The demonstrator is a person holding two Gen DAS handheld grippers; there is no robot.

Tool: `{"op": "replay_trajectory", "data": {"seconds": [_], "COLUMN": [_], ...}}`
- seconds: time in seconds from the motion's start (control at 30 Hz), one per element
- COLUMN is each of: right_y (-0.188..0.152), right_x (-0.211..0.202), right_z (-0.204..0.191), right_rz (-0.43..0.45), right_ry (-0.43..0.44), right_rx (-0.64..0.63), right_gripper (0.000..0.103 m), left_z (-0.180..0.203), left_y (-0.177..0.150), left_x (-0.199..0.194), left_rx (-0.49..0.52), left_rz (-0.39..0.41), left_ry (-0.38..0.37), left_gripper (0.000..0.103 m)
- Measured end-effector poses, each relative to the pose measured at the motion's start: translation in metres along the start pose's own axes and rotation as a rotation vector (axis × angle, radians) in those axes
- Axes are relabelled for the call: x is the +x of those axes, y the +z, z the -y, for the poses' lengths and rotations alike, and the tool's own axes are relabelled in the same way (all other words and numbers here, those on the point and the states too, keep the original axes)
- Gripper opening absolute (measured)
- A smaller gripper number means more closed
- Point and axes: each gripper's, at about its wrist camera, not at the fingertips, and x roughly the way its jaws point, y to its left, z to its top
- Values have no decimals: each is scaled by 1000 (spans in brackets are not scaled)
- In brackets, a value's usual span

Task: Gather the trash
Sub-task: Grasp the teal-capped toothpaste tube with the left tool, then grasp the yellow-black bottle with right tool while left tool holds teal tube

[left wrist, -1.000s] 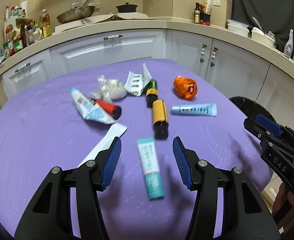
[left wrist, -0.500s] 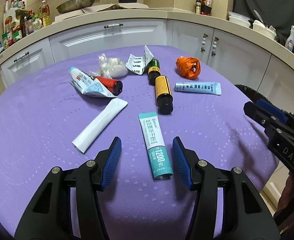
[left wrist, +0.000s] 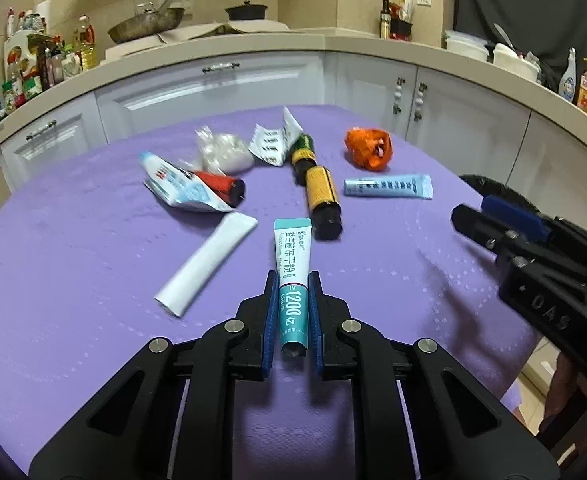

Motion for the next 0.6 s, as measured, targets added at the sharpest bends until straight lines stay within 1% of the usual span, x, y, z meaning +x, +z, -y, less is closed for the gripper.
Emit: {"op": "replay_trajectory", "data": {"seconds": [0.23,0.4,0.6], "right_y": [8,14,19], "right_x": [9,19,29], "right_z": [-23,-44,-62], "right_rz": [-3,-8,-33], "right_ry": [38,69,82], "right_rx": [-32,-60,-82], "right_gripper": [38,38,38], "left_z": [-28,-59,-98], "left_y": [5,4,3], "left_x": [-14,-21,-27], "left_rx": [-45,-89,-139], "left_rz": [26,33,32], "left_ry": [42,89,147], "left_gripper": [14,14,14]}}
